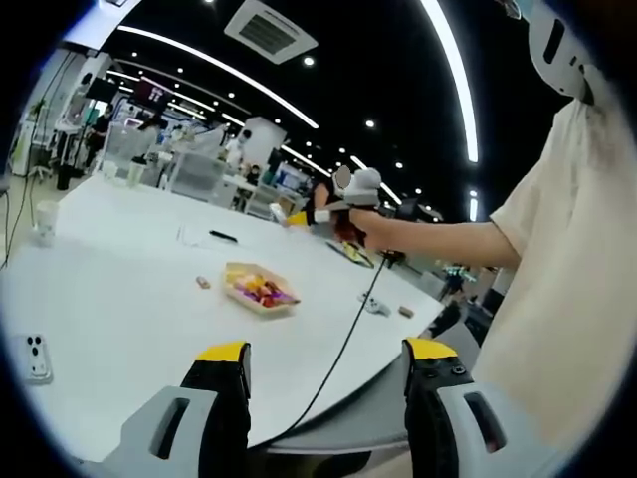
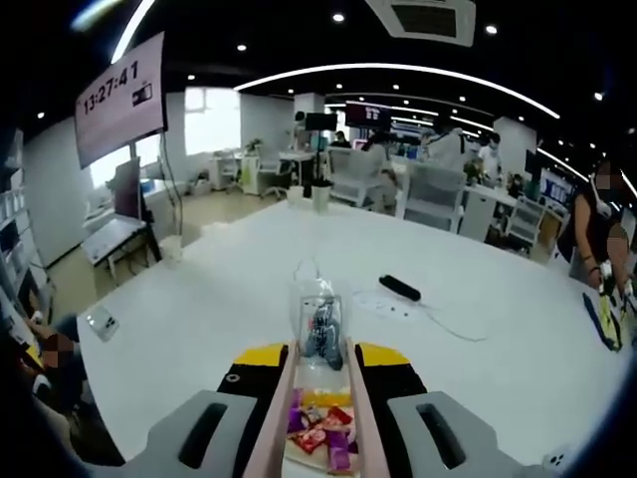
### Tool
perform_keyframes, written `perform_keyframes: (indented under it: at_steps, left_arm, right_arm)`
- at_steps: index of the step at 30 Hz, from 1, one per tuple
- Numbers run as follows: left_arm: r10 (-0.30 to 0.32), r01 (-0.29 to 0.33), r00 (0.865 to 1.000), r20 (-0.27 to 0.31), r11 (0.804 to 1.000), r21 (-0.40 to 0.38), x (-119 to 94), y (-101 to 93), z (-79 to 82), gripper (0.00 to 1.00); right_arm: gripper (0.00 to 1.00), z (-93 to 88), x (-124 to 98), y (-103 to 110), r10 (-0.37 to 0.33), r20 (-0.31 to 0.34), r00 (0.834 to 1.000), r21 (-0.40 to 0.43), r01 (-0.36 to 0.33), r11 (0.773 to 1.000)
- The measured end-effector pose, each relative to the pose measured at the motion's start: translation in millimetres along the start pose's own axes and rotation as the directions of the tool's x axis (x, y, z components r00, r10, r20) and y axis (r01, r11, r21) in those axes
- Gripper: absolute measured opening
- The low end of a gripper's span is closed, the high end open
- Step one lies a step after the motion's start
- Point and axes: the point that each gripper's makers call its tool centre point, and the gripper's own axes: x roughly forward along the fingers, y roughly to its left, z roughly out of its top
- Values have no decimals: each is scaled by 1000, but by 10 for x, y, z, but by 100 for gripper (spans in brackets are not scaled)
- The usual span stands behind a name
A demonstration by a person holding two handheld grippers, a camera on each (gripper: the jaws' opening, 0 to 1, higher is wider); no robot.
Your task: Place the target food into the container with the food tongs after gripping and lifting it, then release it inside without dropping or visibly crushing the food.
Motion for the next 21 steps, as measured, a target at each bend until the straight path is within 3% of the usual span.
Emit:
perform_keyframes:
  at_steps: [21]
  left_arm:
    - [-4,4,1000,-2,1000,-4,9,15,-9,61]
  right_arm:
    - [26,-141,-32,-74,-15,-21,1000,22,16,1000]
